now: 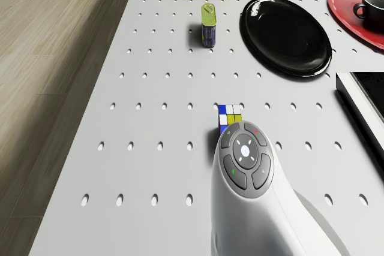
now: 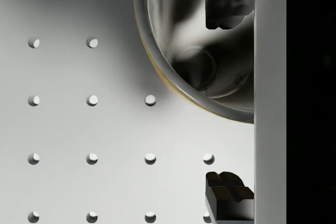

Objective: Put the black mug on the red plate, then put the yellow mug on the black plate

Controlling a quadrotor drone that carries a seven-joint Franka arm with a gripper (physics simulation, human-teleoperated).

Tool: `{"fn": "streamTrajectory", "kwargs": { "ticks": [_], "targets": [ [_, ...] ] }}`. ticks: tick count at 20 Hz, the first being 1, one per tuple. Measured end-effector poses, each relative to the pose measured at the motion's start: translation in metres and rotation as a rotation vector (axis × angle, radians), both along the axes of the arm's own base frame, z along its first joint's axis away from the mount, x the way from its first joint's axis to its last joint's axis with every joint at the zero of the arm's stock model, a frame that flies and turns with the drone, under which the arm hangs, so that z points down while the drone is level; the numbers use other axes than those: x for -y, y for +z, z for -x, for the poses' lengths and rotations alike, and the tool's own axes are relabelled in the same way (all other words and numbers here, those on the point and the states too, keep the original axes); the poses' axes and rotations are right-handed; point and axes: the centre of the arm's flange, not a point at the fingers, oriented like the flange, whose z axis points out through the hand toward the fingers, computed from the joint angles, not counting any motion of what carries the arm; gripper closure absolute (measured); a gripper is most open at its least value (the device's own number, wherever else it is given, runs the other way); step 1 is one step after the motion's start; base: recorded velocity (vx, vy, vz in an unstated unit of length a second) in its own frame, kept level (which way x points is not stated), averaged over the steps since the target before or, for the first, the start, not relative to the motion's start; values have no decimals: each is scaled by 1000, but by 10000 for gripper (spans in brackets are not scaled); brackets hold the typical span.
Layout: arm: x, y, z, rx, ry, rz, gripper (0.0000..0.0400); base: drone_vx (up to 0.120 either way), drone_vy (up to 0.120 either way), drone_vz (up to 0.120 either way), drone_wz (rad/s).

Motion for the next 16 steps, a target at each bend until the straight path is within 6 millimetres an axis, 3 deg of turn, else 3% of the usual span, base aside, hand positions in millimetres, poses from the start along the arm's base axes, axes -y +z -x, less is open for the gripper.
{"fn": "streamTrajectory", "kwargs": {
  "ticks": [16],
  "targets": [
    [0, -4, -8, 0, 0, 0, 0, 0, 0, 0, 0]
  ]
}}
